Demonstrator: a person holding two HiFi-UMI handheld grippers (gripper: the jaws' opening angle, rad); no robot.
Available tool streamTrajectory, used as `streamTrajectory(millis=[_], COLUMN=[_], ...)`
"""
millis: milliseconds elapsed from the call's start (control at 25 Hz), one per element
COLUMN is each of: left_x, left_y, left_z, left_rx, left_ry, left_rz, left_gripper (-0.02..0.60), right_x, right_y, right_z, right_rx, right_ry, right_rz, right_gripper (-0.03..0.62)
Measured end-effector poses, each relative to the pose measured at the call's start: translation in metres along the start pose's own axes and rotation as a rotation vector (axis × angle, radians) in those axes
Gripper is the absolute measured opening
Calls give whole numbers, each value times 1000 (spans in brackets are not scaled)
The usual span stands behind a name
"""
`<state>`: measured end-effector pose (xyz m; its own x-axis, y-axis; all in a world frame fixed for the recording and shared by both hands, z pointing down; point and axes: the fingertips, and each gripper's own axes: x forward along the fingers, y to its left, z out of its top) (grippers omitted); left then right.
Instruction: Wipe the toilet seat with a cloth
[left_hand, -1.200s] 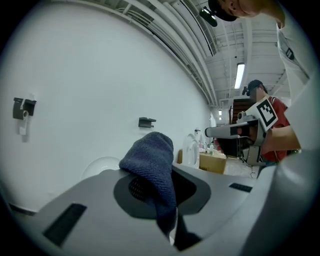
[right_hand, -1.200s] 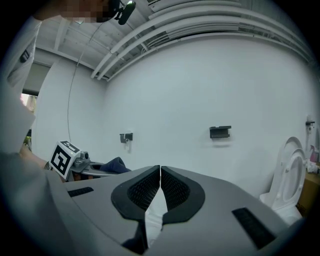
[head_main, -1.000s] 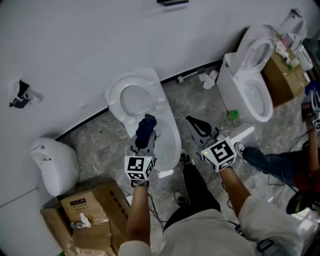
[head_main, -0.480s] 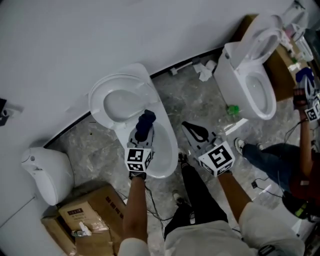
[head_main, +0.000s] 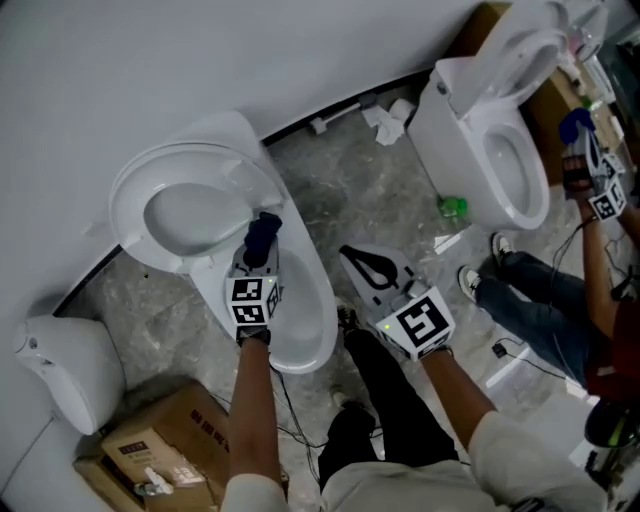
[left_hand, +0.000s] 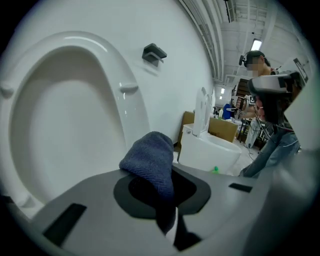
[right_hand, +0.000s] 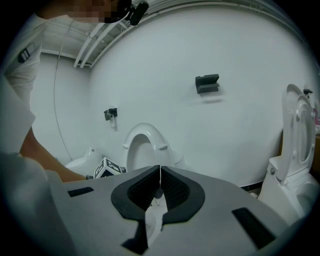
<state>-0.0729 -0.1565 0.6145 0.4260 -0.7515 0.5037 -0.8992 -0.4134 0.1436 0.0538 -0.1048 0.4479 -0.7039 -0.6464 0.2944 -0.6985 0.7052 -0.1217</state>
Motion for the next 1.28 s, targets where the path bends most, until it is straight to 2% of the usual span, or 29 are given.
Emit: streamTrajectory(millis=[280, 520, 720, 760, 880, 960, 1160, 1280], left_x=[49, 76, 88, 88, 84, 79, 60, 48], left_y=[21, 33, 38, 40, 45, 49, 70, 80], left_z=[-28, -41, -49, -52, -65, -72, -99, -110], left_rx=[-57, -120, -194, -192, -107, -79, -92, -104], left_ry=[22, 35, 43, 51, 81, 96, 142, 172], left_rz=[43, 105, 103, 110, 146, 163, 238, 252], left_gripper=[37, 37, 37, 37, 37, 37, 37, 37], right_x=[11, 19, 23, 24, 28, 30, 35, 37], right_y=[-10, -8, -9, -10, -10, -9, -6, -1], right_z=[-32, -40, -43, -45, -47, -47, -46, -47], right_rx=[-6, -14, 14, 11, 8, 6, -1, -15], right_ry=[28, 26, 15, 17, 23, 25, 33, 42], right_rz=[5, 24, 52, 54, 55, 54, 51, 55], right_gripper=[28, 28, 28, 28, 28, 29, 29, 28])
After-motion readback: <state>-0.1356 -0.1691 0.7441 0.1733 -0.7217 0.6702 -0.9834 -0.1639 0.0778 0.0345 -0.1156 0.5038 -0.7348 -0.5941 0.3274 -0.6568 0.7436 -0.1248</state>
